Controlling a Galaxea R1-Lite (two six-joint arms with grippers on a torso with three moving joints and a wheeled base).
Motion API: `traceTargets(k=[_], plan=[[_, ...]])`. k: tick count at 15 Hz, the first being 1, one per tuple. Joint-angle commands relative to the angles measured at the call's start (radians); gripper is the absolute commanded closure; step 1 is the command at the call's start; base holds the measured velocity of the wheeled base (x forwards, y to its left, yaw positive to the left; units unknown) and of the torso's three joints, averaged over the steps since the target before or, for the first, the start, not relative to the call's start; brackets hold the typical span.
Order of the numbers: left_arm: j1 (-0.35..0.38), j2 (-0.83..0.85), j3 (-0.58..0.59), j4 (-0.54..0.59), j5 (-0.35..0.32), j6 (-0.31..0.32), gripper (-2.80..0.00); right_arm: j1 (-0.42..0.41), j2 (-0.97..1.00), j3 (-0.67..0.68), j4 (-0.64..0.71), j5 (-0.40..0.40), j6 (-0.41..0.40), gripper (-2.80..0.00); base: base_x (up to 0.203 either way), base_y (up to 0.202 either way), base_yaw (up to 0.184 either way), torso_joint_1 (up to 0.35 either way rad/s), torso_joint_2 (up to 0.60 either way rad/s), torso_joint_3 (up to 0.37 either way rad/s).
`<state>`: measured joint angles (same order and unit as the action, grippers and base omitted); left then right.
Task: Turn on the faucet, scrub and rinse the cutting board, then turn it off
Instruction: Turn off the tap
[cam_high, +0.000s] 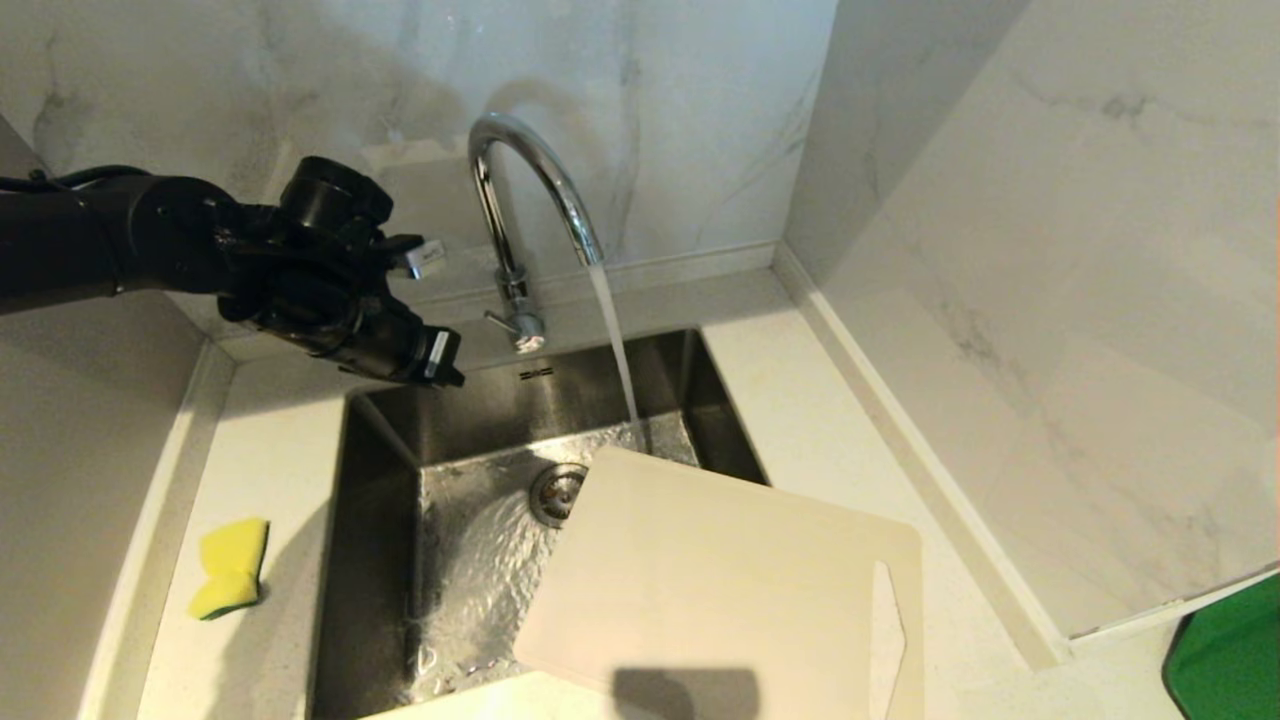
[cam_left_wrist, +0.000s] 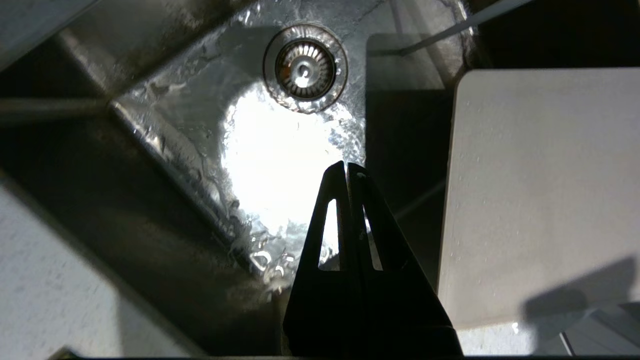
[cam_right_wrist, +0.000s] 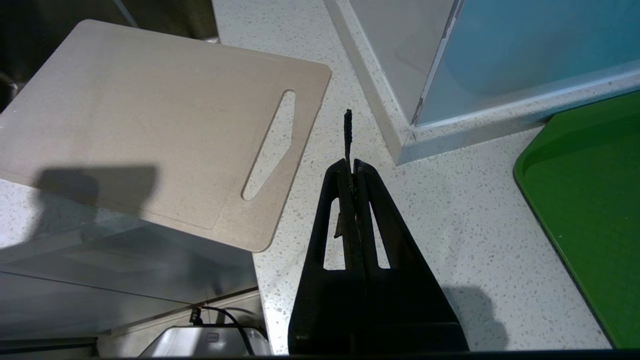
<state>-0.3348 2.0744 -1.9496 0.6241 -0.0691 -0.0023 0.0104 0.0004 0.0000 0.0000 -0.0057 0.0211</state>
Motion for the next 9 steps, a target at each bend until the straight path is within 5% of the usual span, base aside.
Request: traceTargets(k=[1, 9], plan=[[-0.007, 0.041, -0.015, -0.01, 0.0, -0.002, 0.0, 0.0, -0.002, 0.002, 0.0, 0.0, 0.0, 0.0, 0.0, 0.0, 0.0, 0.0, 0.0, 0.0], [-0.009, 0.098, -0.017, -0.176, 0.044, -0.001, 0.0, 0.0, -0.002, 0.002, 0.0, 0.0, 0.0, 0.0, 0.0, 0.0, 0.0, 0.0, 0.0, 0.0]])
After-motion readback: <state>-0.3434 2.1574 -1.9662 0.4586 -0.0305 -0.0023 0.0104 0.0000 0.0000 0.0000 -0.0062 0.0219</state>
